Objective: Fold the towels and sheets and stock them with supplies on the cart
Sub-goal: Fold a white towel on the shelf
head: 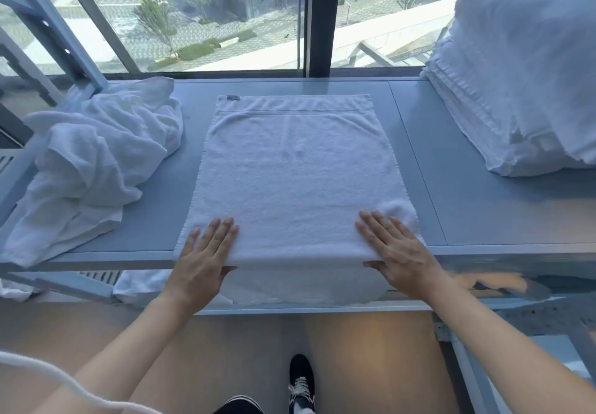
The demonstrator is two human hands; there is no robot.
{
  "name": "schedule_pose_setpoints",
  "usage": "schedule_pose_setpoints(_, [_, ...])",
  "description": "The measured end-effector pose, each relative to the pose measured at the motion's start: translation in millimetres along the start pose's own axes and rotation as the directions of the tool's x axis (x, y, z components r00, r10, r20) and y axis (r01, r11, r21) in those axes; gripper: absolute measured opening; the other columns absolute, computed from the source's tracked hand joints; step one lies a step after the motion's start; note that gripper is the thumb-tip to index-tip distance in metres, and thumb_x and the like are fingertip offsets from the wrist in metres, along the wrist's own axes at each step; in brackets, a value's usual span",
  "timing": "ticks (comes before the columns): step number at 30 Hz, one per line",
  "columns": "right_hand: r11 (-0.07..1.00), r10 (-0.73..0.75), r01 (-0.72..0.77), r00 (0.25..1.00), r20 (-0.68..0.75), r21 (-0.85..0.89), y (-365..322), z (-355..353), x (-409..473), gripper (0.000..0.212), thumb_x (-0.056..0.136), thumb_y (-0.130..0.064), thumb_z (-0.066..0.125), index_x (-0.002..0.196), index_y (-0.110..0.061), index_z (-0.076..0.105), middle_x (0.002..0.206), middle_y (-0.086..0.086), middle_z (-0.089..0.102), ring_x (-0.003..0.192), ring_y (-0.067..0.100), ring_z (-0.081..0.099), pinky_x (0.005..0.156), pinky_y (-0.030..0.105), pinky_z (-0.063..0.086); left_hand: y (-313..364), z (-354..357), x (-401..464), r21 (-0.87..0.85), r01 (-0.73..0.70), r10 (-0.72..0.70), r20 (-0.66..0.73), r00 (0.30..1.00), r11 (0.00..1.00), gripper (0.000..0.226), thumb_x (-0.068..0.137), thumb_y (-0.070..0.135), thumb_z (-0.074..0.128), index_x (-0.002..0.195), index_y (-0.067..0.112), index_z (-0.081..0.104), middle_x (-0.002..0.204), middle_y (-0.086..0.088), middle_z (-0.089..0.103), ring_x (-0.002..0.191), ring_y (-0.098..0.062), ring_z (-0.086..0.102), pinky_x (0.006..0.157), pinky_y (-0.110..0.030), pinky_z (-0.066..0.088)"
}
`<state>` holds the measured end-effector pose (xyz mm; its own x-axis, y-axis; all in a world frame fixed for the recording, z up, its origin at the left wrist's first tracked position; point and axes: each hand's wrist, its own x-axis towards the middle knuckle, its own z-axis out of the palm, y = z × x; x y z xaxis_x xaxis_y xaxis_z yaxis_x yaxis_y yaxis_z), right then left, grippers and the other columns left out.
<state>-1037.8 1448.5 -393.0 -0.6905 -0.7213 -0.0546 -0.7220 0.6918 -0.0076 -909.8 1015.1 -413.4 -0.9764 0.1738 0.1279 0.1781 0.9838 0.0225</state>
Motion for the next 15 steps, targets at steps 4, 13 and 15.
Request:
schedule_pose_setpoints(4, [0.997,0.021,-0.014,0.994,-0.111,0.071,-12,-2,-8,0.063,0.108,-0.038,0.044,0.16,-0.007,0.03,0.169,0.009,0.021,0.156,0.03,0.021,0.126,0.048,0.023,8,-11,-5,0.006,-0.023,0.024,-0.054,0.998,1.0,0.066,0.087,0.002,0.05,0.153,0.002,0.043,0.162,-0.014,0.036,0.147,-0.037,0.039,0.114,-0.06,0.039])
schedule_pose_setpoints(13, [0.988,0.153,-0.13,0.93,-0.336,0.089,-71,-48,-59,0.031,0.082,0.016,0.061,0.102,-0.006,0.07,0.086,0.009,0.066,0.075,0.036,0.065,0.057,0.042,0.055,4,-71,-68,-0.039,-0.052,0.039,-0.283,0.958,0.998,0.019,0.093,0.013,0.051,0.102,0.014,0.068,0.09,-0.004,0.061,0.074,-0.033,0.062,0.057,-0.042,0.05])
schedule_pose_setpoints(15, [0.986,0.161,-0.132,0.917,-0.366,0.103,-88,-59,-73,0.04,0.076,0.022,0.061,0.102,-0.005,0.072,0.085,0.009,0.067,0.075,0.036,0.066,0.058,0.039,0.054,5,-85,-91,-0.098,-0.038,0.005,-0.32,0.947,0.995,0.019,0.091,0.013,0.055,0.102,0.012,0.071,0.09,-0.004,0.064,0.078,-0.032,0.064,0.059,-0.041,0.053])
